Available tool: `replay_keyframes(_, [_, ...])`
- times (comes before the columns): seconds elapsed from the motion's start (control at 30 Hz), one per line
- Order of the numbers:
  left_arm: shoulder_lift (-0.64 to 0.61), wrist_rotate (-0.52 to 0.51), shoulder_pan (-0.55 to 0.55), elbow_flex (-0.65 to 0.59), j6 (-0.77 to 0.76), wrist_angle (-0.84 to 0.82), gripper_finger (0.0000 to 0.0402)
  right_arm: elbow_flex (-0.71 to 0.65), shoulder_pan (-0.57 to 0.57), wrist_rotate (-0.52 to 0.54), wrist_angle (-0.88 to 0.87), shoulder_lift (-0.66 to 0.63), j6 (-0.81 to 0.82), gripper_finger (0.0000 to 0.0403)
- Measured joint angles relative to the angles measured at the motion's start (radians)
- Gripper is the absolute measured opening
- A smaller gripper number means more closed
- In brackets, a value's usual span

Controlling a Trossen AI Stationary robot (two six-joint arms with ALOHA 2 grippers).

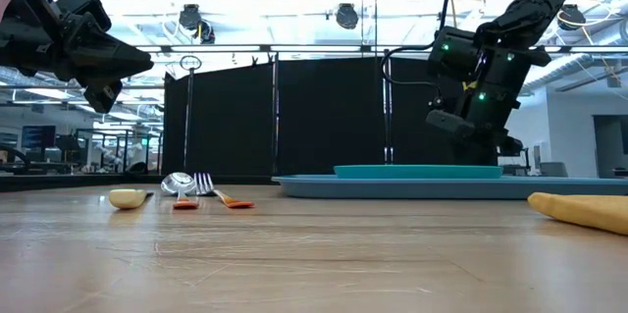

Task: Set up tray
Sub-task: Move the light blue plate to the center of the blue tray

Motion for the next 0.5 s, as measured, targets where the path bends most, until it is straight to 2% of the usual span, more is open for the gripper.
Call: replay_keyframes(0.5, [0.000,0.000,0.000,0.000,0.000,-0.001,0.0049,-0.001,-0.011,0.002,-0.039,0.000,0.013,0.0000])
